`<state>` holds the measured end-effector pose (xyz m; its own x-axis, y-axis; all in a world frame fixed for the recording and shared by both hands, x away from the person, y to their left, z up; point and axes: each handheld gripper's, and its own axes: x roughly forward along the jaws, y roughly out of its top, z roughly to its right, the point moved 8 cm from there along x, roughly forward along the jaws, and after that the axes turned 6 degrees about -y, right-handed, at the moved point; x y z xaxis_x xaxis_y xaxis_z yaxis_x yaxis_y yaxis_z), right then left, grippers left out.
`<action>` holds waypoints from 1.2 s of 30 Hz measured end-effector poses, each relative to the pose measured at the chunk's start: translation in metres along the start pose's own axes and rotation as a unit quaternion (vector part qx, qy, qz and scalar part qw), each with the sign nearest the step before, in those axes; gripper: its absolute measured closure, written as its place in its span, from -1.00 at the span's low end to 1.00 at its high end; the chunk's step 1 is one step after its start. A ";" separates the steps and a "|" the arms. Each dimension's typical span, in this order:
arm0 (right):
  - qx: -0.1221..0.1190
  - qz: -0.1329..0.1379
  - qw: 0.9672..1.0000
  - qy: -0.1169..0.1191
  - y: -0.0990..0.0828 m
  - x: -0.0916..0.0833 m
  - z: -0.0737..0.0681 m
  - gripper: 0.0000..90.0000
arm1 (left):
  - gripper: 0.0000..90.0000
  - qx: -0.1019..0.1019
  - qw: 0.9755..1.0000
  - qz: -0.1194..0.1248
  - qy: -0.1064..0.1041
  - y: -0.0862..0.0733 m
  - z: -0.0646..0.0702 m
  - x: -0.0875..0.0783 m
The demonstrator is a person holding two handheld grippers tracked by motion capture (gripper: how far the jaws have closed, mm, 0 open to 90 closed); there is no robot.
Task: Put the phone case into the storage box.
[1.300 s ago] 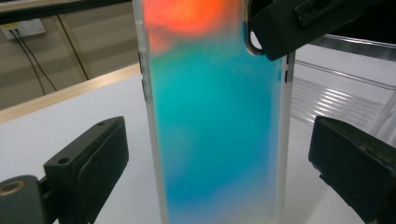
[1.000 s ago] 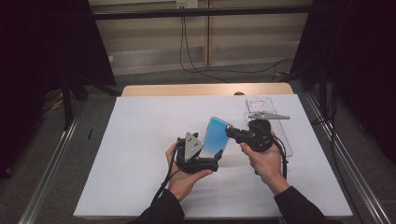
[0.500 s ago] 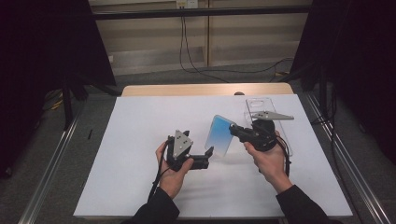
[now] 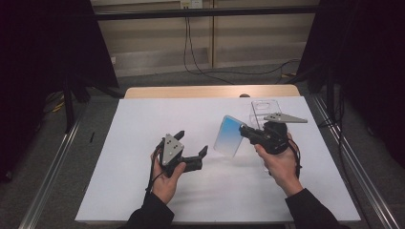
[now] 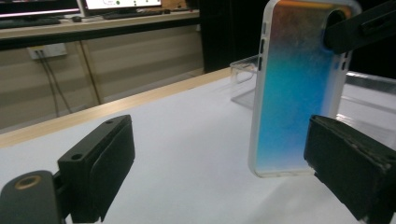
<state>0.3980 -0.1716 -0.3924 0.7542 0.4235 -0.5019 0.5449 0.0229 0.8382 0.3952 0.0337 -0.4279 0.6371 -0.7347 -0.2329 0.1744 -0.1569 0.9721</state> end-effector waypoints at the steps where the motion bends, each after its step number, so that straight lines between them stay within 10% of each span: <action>1: -0.001 0.002 1.000 0.000 0.000 -0.001 0.001 0.84 | -0.80 -0.001 1.000 0.003 -0.002 0.000 -0.001 -0.002; 36: -0.012 0.038 0.999 -0.019 0.015 -0.023 0.022 0.84 | -0.92 -0.024 0.999 0.014 0.025 -0.033 -0.043 -0.089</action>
<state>0.3970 -0.2005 -0.3731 0.8074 0.3893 -0.4433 0.4758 0.0145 0.8794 0.3651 0.1329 -0.4406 0.6794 -0.7038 -0.2078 0.1906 -0.1042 0.9761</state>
